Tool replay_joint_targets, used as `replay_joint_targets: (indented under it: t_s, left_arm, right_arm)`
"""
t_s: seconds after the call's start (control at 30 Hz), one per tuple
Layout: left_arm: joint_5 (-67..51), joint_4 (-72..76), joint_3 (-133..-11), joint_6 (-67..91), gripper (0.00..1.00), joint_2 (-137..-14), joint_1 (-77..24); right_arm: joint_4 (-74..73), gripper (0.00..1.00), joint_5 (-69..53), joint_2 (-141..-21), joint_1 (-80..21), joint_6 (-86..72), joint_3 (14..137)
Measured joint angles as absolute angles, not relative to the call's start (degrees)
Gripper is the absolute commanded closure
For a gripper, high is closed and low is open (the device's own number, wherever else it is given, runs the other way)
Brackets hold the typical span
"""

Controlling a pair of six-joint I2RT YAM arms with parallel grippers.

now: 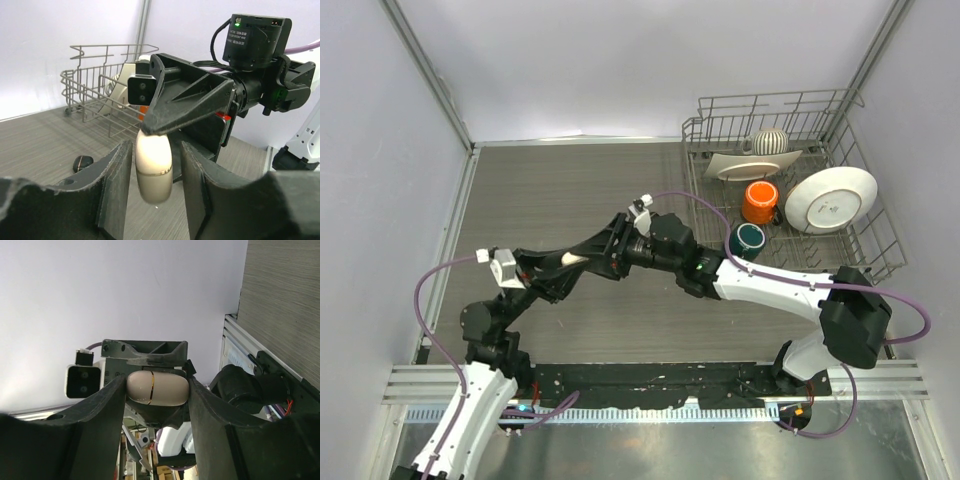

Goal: Insert the wireless bluetooth earbuds into the charging case
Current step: Adjust the charging case.

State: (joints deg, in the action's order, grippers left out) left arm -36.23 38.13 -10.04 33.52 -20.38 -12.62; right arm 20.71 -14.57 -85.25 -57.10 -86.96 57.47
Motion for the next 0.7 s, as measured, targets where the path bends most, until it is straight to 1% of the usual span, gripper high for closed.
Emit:
replay_joint_targets:
  t_s: [0.03, 0.1, 0.23, 0.37, 0.47, 0.67, 0.7]
  left_arm:
    - [-35.6, 38.7, -9.2, 33.1, 0.46, -19.5, -12.6]
    - [-33.9, 39.2, -7.9, 32.4, 0.44, -17.7, -12.6]
    - [-32.6, 41.1, -7.1, 30.9, 0.43, -16.5, -12.6]
    - [-35.0, 45.1, -7.1, 29.7, 0.44, -19.2, -12.7]
    - [-37.5, 48.4, -7.1, 29.4, 0.45, -22.9, -12.6]
    - [-39.7, 51.9, -7.1, 28.1, 0.53, -28.5, -12.6]
    - [-39.8, 52.6, -7.1, 28.0, 0.55, -29.0, -12.6]
  right_arm:
    - [20.9, 0.99, -14.5, -85.3, -57.1, -87.0, 57.4]
    - [21.4, 0.99, -14.4, -85.3, -57.0, -87.0, 57.4]
    - [21.4, 0.99, -14.3, -85.3, -56.4, -86.9, 57.4]
    - [21.4, 0.99, -14.9, -85.3, -55.6, -86.9, 57.6]
    - [21.5, 0.99, -15.6, -85.3, -55.2, -87.0, 57.7]
    - [20.9, 0.99, -15.8, -85.0, -54.7, -86.8, 57.8]
    - [20.8, 0.99, -15.7, -84.8, -54.6, -86.7, 57.8]
